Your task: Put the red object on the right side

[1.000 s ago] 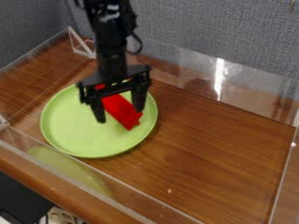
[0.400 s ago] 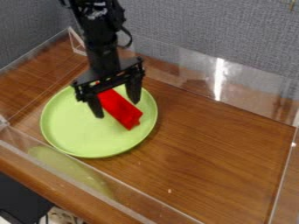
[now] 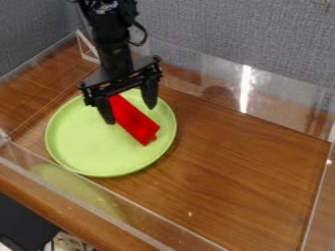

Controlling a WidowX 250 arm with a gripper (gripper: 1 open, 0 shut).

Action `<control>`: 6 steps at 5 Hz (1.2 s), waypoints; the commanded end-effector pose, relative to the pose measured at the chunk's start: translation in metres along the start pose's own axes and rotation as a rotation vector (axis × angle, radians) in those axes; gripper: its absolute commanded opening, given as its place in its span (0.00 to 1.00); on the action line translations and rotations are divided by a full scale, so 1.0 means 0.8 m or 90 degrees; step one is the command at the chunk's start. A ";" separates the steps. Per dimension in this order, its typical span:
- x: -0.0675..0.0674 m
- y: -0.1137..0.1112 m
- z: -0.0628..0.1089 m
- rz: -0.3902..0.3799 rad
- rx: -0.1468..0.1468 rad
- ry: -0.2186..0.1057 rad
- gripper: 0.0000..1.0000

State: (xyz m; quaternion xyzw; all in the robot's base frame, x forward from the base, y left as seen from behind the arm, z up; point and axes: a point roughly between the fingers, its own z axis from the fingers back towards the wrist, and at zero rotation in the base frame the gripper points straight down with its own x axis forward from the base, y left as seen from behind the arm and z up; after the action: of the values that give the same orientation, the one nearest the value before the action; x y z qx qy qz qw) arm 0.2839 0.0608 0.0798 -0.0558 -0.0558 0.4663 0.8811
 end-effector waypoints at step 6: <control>0.034 -0.034 0.027 0.086 0.003 -0.087 1.00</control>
State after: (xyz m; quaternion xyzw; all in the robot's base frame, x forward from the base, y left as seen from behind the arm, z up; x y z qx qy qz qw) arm 0.3084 0.0686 0.0908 -0.0150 -0.0836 0.5283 0.8448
